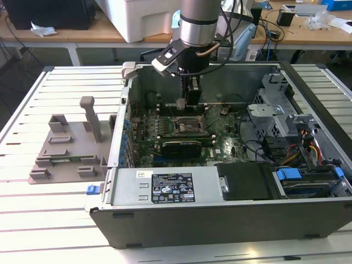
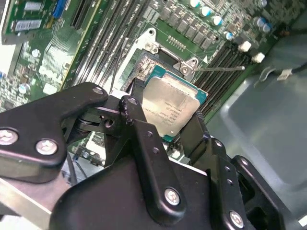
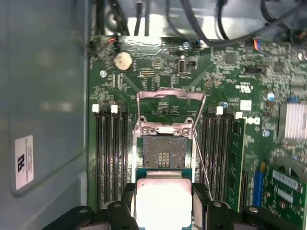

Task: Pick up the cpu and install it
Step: 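Place the cpu into insertion slot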

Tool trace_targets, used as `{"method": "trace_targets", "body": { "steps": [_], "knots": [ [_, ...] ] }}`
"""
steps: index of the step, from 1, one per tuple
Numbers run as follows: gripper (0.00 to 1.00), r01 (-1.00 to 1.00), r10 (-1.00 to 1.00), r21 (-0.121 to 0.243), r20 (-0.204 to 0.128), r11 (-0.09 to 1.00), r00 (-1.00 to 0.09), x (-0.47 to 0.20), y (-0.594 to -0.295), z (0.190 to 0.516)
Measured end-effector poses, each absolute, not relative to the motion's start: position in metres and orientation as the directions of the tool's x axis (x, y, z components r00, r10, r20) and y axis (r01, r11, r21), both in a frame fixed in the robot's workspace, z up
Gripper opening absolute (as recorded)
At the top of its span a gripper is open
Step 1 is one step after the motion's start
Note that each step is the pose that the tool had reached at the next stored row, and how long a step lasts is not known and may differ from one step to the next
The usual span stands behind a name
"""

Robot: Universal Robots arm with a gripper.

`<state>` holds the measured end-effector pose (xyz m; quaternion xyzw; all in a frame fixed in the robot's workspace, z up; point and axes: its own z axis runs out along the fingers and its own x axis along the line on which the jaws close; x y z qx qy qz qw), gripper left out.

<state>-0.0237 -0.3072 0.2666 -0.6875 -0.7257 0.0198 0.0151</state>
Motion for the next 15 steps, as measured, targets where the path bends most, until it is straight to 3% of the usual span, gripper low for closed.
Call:
{"method": "trace_targets", "body": {
  "steps": [15],
  "knots": [
    [0.55, 0.997, 0.998, -0.051, -0.007, 0.063, -0.064, -0.0190, -0.3071, 0.2618]
  ]
}}
